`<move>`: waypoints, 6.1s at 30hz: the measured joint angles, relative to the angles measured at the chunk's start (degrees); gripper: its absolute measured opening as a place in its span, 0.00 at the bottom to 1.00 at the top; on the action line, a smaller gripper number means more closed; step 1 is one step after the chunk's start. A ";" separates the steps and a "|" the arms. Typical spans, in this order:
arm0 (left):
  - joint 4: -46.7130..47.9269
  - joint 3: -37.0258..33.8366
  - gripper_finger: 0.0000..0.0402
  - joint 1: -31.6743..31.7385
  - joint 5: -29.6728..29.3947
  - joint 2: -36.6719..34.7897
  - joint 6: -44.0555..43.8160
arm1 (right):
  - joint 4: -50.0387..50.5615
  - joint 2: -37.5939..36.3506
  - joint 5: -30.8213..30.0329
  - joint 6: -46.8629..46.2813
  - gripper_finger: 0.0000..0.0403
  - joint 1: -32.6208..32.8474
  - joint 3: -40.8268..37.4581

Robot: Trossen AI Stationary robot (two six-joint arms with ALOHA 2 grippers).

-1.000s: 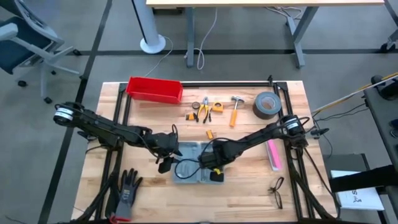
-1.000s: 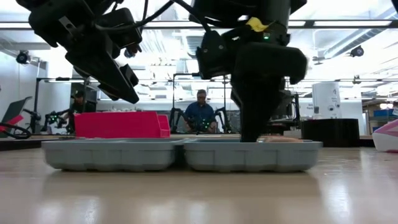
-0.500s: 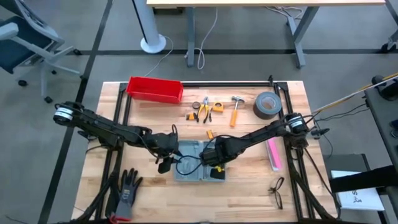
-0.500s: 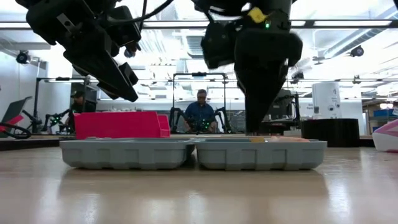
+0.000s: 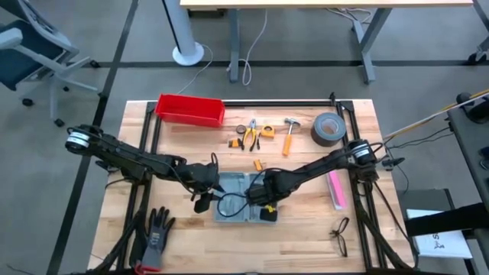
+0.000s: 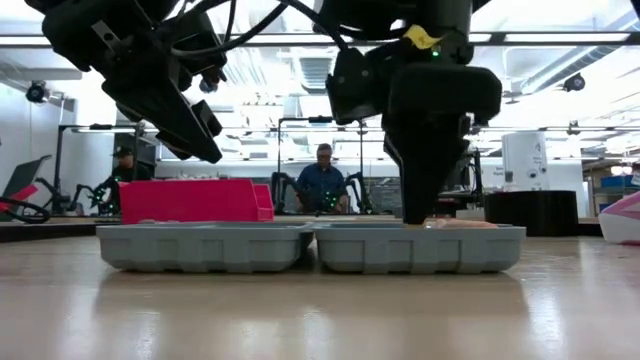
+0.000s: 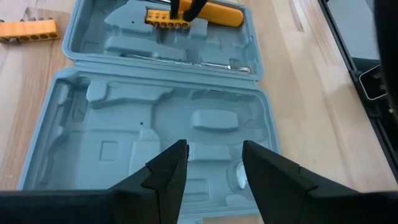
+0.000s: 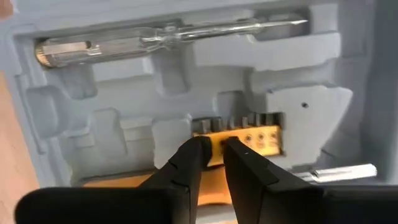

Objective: Prefit tool cases
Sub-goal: Put the set of precision screwdriver bits into the gray toolbox, then put the set of interchangeable screwdriver bits into the gray toolbox

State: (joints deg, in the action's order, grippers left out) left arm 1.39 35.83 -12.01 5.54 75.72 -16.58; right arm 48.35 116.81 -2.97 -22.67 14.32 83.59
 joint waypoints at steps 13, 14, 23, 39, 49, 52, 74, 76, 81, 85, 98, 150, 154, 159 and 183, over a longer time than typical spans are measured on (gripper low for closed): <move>1.20 0.02 0.40 -0.60 0.04 -1.75 -0.48 | -4.30 2.41 1.94 1.27 0.07 -1.50 -0.23; 1.41 0.02 0.40 -0.66 0.04 -1.78 -0.50 | -4.04 1.74 1.91 0.73 0.06 -1.50 -0.06; 1.38 0.02 0.40 -0.70 0.04 -1.81 -0.48 | 0.29 -1.91 -0.05 -1.50 0.02 -1.58 1.14; 1.43 0.02 0.40 -0.70 -1.79 -1.81 0.16 | 0.53 -4.95 -6.69 2.30 0.26 -8.00 0.38; 0.96 0.02 0.40 -0.70 -5.00 -1.81 0.87 | 0.62 -6.64 -6.62 10.73 0.38 -14.70 0.36; 0.81 0.02 0.40 -0.70 -5.16 -1.81 0.87 | 0.49 -7.35 -5.98 13.33 0.40 -17.49 0.15; -3.13 0.02 0.40 -7.54 -12.57 -2.66 -1.65 | -3.15 -4.57 1.18 -3.86 0.44 -23.77 -0.28; -3.35 0.02 0.40 -7.91 -12.68 -2.77 -2.08 | -3.19 -4.50 1.46 -4.66 0.45 -23.35 -0.30; -5.24 0.02 0.40 -9.20 -14.17 -2.87 -2.43 | -5.11 -4.11 1.54 -7.61 0.46 -22.77 -0.26; -6.40 0.02 0.40 -10.49 -16.53 -3.03 -2.34 | -5.39 -2.88 1.48 -10.82 0.46 -22.83 -0.26; -7.00 0.02 0.40 -12.09 -18.56 -3.08 -2.38 | -7.28 1.03 1.35 -15.61 0.46 -22.03 -0.26; -9.47 -3.74 0.40 -12.44 -18.49 -3.05 -1.55 | 4.95 2.49 -1.56 -5.70 0.03 -20.75 9.14; -9.48 -3.74 0.40 -12.44 -18.08 -3.05 -1.77 | 8.01 2.32 -1.57 -4.19 0.00 -19.45 11.36; -9.51 -3.74 0.40 -12.44 -18.05 -3.05 -1.96 | 8.29 2.29 -1.29 -4.78 0.08 -19.62 11.01; -9.40 -3.74 0.40 -12.57 -16.59 -3.12 -1.97 | 6.19 8.36 -4.59 -19.33 0.53 -20.84 10.85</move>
State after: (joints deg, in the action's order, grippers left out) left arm -8.01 32.10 -24.58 -11.05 72.60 -18.55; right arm 54.54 125.17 -7.57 -42.00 -6.52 94.43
